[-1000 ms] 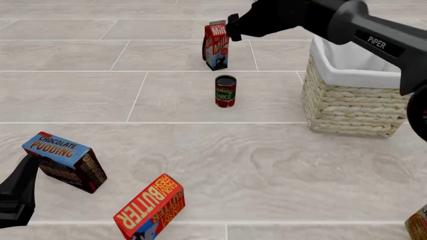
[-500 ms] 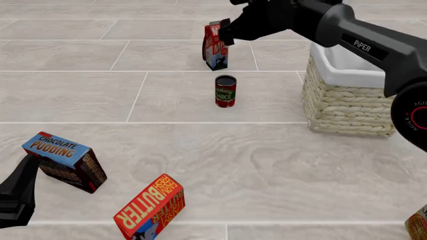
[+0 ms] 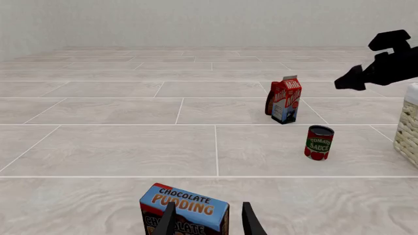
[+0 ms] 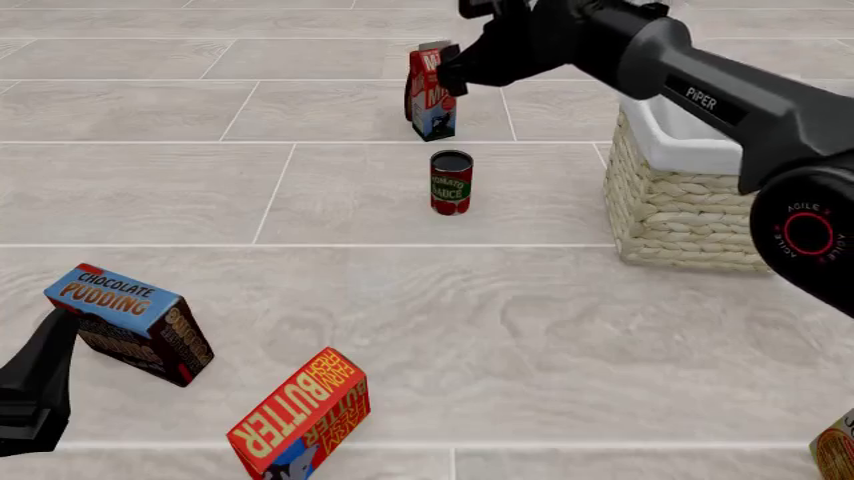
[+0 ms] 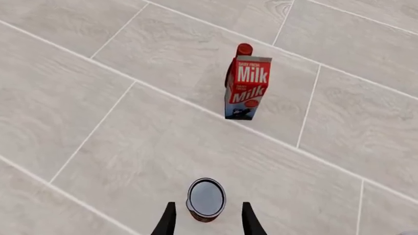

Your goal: Pick the tomato sauce and place it in the basket.

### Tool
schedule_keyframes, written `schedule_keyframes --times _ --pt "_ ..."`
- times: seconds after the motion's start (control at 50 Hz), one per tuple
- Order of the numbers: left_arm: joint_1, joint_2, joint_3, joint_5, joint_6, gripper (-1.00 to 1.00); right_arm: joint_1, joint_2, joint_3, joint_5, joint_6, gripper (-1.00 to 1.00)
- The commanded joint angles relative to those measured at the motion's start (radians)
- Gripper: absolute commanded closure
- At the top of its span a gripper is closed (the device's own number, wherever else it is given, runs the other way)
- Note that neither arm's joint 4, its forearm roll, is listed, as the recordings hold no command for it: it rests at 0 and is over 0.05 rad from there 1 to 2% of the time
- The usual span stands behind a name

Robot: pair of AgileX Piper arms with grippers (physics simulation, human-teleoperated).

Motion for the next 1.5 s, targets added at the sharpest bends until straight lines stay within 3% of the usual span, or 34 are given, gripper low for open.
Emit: schedule_keyframes --times 0.02,1.5 --pt "0.0 0.0 0.0 0.0 0.0 -1.0 -0.003 0.03 -0.02 0.002 0.003 -1.0" --pt "0.0 0.0 0.0 0.0 0.0 -1.0 0.009 0.117 -0.066 0.007 0.015 -1.0"
